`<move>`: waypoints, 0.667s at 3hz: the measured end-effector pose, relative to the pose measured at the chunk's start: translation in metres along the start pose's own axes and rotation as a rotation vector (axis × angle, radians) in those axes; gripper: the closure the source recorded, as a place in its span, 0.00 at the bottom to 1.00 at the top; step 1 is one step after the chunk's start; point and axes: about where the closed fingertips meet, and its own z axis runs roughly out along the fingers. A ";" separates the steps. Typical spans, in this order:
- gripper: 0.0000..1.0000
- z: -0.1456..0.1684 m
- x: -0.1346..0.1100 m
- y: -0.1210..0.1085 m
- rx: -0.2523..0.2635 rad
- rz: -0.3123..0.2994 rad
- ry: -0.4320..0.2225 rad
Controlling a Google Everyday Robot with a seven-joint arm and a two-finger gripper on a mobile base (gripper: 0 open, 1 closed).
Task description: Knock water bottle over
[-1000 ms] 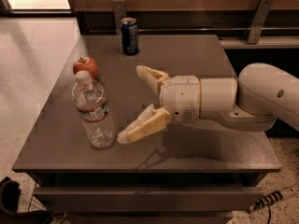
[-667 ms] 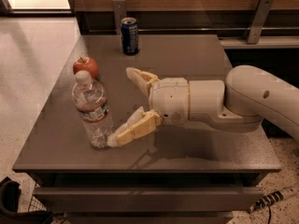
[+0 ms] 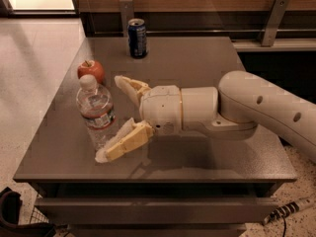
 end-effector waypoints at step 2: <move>0.49 0.004 -0.003 0.003 -0.008 -0.007 0.003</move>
Offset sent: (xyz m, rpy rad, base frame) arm -0.0012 0.0016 0.0009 -0.0017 -0.0023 0.0029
